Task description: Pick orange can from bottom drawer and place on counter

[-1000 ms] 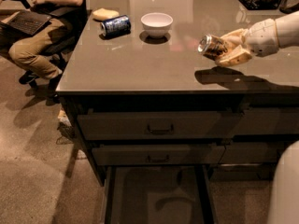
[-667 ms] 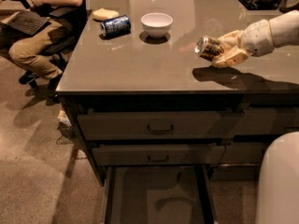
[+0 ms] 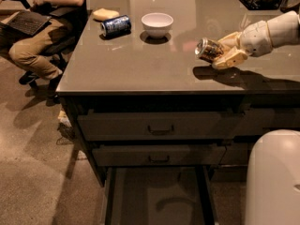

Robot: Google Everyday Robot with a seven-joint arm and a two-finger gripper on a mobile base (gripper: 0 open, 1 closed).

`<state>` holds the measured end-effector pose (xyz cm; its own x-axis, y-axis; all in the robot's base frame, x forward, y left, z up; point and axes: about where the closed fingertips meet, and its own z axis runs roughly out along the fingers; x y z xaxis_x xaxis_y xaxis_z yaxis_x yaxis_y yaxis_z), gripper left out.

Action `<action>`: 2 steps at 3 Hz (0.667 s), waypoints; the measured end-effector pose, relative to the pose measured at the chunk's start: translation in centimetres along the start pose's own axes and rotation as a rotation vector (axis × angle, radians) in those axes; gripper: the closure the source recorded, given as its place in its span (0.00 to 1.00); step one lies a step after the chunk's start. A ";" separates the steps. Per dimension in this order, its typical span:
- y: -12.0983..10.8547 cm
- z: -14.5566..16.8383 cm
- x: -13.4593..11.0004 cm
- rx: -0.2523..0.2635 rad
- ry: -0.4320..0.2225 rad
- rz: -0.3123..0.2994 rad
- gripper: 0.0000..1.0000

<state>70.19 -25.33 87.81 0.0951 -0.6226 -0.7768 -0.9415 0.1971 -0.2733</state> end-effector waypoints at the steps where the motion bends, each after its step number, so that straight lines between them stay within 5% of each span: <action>1: -0.2 0.2 0.2 -0.001 -0.001 0.012 0.11; 2: -0.5 0.3 0.7 0.003 -0.004 0.031 0.00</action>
Offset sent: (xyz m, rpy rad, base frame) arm 0.0141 -0.0238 0.0078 -0.0007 0.0400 0.0004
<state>70.85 -25.60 87.24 0.0676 -0.6131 -0.7871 -0.9429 0.2186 -0.2512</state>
